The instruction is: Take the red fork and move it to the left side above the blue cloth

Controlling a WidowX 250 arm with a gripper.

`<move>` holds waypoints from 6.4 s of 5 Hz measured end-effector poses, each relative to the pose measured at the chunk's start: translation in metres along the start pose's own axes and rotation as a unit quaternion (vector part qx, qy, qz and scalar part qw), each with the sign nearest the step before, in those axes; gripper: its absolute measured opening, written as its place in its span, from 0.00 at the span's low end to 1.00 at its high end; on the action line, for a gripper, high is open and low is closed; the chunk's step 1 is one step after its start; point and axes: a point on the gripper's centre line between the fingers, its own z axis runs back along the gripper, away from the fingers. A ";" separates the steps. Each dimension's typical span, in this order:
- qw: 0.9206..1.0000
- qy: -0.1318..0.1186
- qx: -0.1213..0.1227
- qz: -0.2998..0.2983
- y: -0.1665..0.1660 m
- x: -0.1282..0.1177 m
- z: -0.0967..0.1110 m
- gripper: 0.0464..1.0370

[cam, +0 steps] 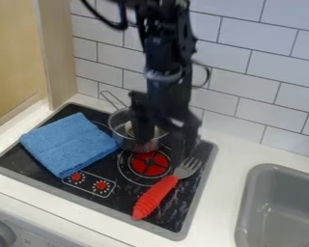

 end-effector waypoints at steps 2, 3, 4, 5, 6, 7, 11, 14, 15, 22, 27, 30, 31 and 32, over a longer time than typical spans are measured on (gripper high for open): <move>0.999 0.032 -0.010 -0.007 -0.002 -0.008 -0.026 0.96; 0.999 0.045 -0.016 -0.015 -0.006 -0.009 -0.037 0.96; 0.998 0.044 -0.016 -0.036 -0.013 -0.007 -0.042 0.90; 0.998 0.051 -0.014 -0.039 -0.017 -0.008 -0.046 0.58; 0.998 0.052 -0.006 -0.035 -0.016 -0.007 -0.047 0.32; 0.998 0.052 -0.001 -0.043 -0.017 -0.007 -0.047 0.29; 0.999 0.016 0.008 -0.050 -0.023 0.001 -0.010 0.29; 0.994 -0.048 0.028 0.094 0.028 -0.016 0.058 0.29; 0.984 -0.057 0.021 0.167 0.046 -0.030 0.061 0.29; 0.924 -0.001 0.046 0.380 0.138 -0.046 0.003 0.29; 0.923 0.035 0.032 0.382 0.135 -0.033 -0.027 0.67; 0.930 0.022 0.026 0.365 0.134 -0.026 -0.010 0.97; 0.941 -0.013 0.038 0.335 0.122 -0.015 0.015 0.96; 0.946 -0.049 0.048 0.316 0.115 -0.009 0.041 0.96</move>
